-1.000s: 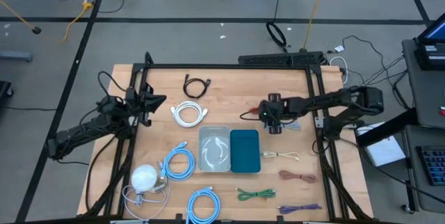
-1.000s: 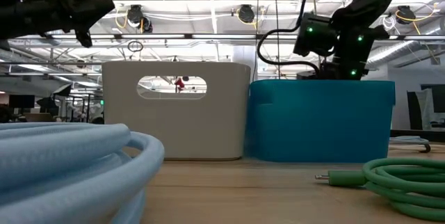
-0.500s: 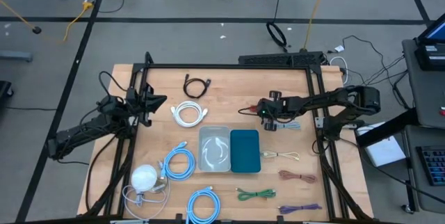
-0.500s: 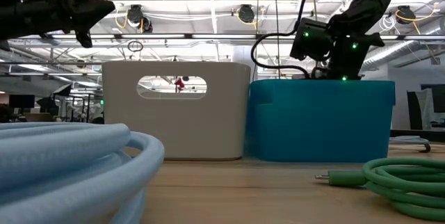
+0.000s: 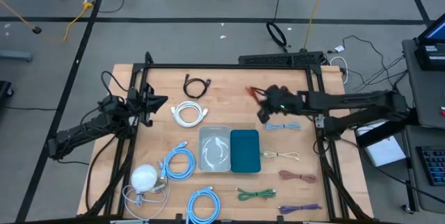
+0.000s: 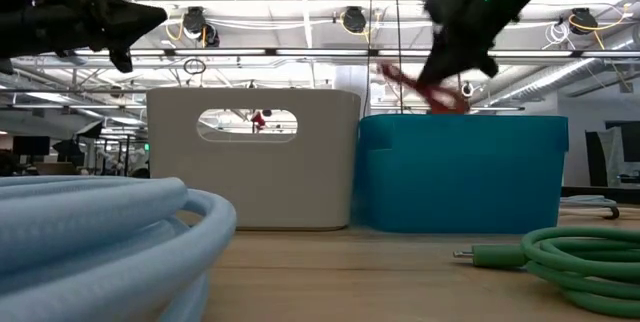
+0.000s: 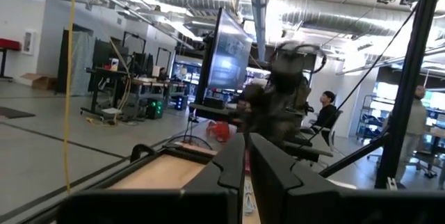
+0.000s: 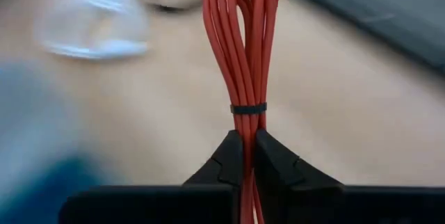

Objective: Pick & Place USB Port
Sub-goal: Put the orange charger cable into the blue bin

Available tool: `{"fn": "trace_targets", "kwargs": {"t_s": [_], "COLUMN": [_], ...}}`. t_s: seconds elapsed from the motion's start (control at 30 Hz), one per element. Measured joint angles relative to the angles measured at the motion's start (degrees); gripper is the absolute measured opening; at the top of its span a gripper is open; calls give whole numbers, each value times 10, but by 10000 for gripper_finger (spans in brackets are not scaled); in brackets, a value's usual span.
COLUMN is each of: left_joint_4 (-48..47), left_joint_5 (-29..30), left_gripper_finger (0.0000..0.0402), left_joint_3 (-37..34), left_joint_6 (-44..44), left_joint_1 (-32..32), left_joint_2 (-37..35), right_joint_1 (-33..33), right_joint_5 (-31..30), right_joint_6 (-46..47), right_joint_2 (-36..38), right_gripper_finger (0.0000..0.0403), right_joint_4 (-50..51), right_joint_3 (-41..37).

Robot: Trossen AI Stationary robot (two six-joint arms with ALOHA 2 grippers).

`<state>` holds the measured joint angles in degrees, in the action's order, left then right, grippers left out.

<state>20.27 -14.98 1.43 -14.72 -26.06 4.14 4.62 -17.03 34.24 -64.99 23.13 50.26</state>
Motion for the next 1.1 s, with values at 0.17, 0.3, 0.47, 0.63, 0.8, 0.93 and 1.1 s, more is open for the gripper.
{"fn": "trace_targets", "kwargs": {"t_s": [0.17,0.3,0.47,0.63,0.8,0.93,1.1], "left_joint_4": [-25,-41,-40,-23,-6,-8,-11], "left_joint_5": [2,11,11,11,14,11,11], "left_gripper_finger": [24,24,24,24,24,24,24], "left_joint_3": [0,0,0,0,0,0,0], "left_joint_6": [11,22,26,20,1,-9,-6], "left_joint_1": [0,0,0,0,0,0,0], "left_joint_2": [0,0,0,0,0,0,0], "right_joint_1": [-124,-246,-345,-379,-362,-352,-355], "right_joint_5": [24,-46,-137,-206,-218,-196,-167], "right_joint_6": [198,295,317,314,308,319,336], "right_joint_2": [38,14,-62,-128,-174,-218,-270], "right_gripper_finger": [8,8,8,8,7,7,7], "right_joint_4": [-63,-148,-232,-237,-219,-108,9], "right_joint_3": [0,0,0,0,6,72,182]}}
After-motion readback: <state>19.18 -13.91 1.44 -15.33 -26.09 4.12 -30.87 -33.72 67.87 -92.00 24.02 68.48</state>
